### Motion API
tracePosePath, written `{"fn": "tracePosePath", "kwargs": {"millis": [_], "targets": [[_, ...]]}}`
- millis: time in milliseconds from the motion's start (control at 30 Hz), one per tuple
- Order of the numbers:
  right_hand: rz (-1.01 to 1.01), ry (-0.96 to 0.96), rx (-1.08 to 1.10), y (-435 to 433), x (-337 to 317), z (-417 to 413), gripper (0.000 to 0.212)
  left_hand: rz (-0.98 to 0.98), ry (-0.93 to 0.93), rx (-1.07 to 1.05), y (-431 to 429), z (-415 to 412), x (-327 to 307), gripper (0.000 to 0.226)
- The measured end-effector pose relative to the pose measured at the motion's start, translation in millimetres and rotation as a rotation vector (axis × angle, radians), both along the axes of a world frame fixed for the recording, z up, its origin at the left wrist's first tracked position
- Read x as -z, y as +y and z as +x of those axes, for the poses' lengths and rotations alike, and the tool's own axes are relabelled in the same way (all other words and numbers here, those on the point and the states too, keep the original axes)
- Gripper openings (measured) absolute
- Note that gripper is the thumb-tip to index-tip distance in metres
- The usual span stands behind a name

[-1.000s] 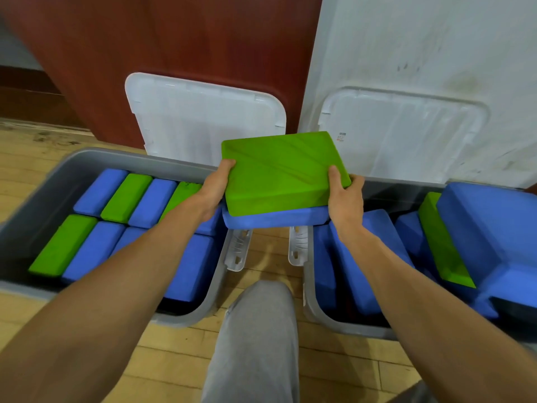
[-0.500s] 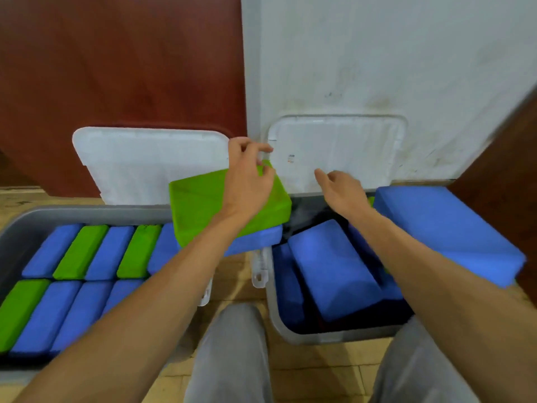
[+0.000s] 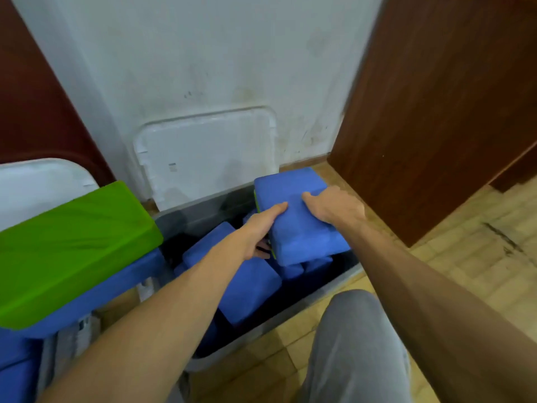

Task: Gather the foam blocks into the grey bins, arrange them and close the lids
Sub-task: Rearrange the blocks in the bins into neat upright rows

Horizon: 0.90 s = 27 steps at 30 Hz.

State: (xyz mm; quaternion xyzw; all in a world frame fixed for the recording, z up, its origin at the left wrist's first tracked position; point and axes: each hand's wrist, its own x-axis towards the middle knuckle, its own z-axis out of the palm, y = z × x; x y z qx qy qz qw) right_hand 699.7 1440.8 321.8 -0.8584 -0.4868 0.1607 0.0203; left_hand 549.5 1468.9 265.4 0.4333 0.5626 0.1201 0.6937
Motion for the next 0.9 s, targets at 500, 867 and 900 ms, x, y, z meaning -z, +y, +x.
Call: {"fn": "tracePosePath", "kwargs": {"millis": [500,867,900], "targets": [[0.511,1.005,0.202,12,25,20,0.011,0.126,-0.143,-0.269,34,-10,0,0.037],[0.394,1.214,0.357,25,61,35,0.061,-0.030,-0.278,-0.242,43,7,28,0.057],[0.435,1.198,0.367,26,63,33,0.063,-0.047,-0.325,-0.236,42,5,30,0.059]]}}
